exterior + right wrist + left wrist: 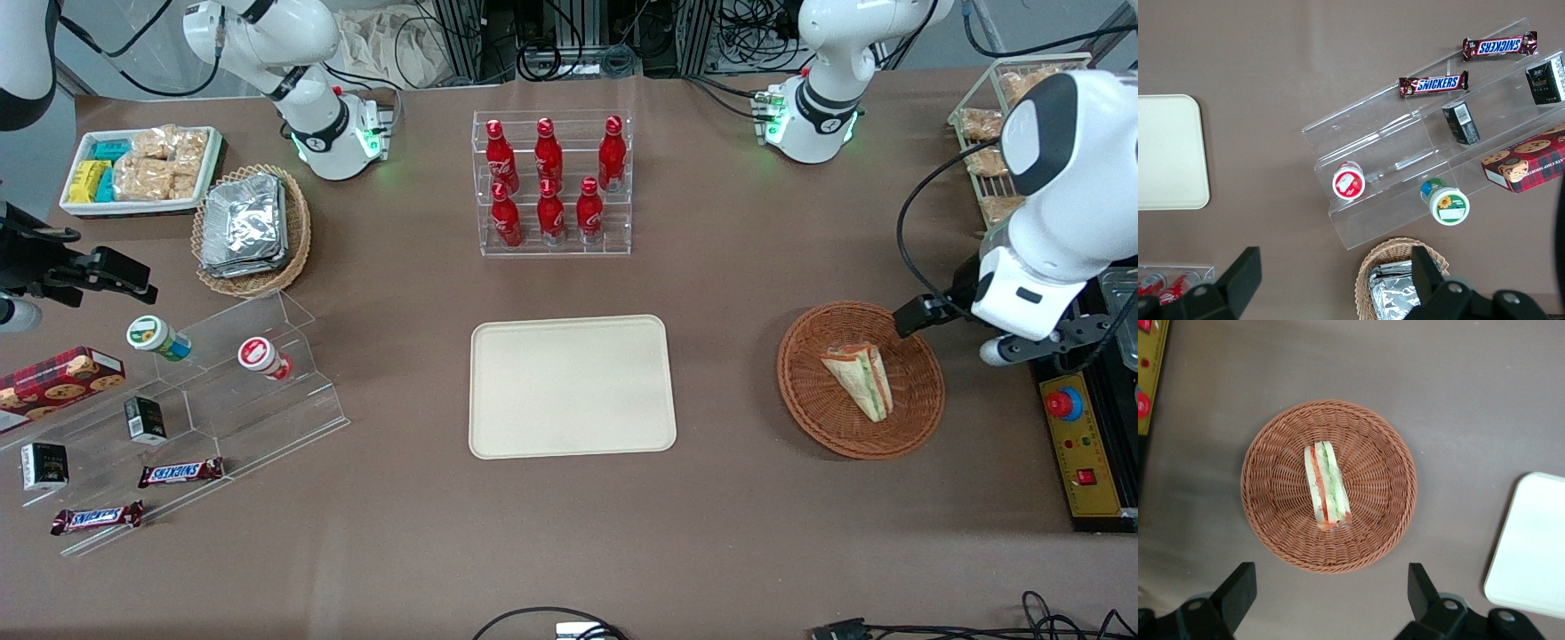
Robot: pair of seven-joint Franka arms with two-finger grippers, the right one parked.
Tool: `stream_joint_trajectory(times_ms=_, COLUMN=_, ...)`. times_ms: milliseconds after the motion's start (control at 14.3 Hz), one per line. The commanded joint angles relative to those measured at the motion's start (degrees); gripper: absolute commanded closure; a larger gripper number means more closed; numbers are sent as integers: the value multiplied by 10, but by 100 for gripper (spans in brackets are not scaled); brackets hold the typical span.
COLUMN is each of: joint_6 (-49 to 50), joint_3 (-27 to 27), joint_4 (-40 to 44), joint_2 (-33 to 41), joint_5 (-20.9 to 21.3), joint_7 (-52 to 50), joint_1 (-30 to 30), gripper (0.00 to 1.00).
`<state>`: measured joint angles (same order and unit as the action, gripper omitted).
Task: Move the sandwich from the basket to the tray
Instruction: 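Move the left gripper over the sandwich in the wicker basket, then lower the left gripper and close it on the wrapped sandwich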
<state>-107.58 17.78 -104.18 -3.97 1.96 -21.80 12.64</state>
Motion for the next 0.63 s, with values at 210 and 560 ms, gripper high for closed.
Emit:
stream_joint_trajectory(times_ms=210, joint_6=-117, joint_3=-1, joint_4=-95, joint_2=-25, joint_5=-5, joint_7=-78, joint_1=20, gripper=0)
stream_joint_trajectory(times_ms=560, joint_6=-240, joint_3=-6, joint_4=-148, joint_2=-95, joint_5=1, joint_7=-158, joint_1=37, gripper=0)
